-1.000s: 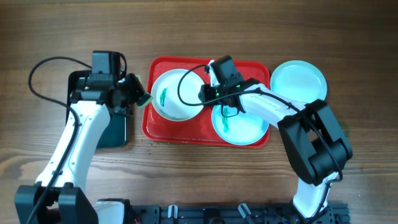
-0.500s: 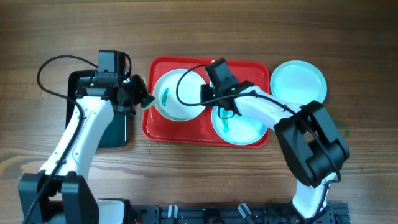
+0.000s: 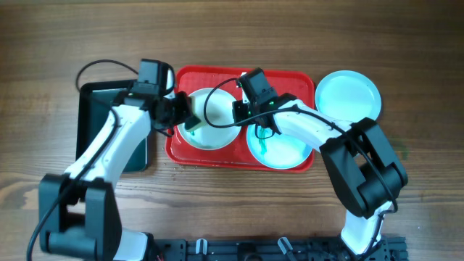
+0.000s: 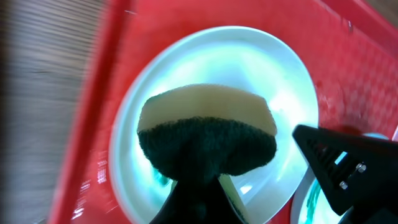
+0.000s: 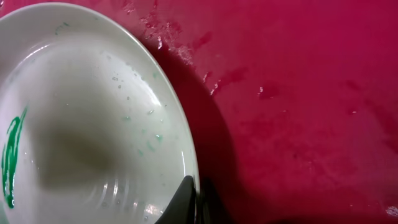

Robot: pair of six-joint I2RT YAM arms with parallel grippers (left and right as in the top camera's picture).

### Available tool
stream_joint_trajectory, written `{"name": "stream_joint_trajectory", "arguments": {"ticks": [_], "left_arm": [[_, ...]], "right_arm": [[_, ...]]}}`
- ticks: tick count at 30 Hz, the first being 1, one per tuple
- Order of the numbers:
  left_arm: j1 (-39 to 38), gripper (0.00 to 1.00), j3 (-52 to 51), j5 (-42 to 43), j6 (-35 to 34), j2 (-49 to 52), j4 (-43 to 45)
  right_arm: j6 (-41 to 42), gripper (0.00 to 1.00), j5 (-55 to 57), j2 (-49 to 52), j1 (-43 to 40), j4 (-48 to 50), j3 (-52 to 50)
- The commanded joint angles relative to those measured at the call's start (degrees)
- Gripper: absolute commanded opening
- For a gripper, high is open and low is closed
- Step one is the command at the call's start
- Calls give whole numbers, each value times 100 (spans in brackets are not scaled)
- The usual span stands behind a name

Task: Clean dirty plates on tray and stack at the side
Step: 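Scrub the white plate with the sponge held by the left gripper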

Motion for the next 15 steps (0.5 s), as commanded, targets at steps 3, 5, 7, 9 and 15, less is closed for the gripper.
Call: {"name": "stream_joint_trajectory", "arguments": {"ticks": [3,5,7,9,15], "left_arm": [[-236,4,-31,363,131,573,264],[-238,4,-31,372,44,750,275],[-254,4,-31,455,-39,975,345],[-264,4,-31,271,-13,1158,407],[-262,4,-15,-2586,-17,1152,105]], "right_arm": [[-339,4,-179,122,15,-81,24],[-337,4,-177,122,15,-66,24],[-337,4,-179,122,15,-48,24],[-337,4,-177,122,15,-48,24],[-334,4,-127,122,15,-46,26]]}}
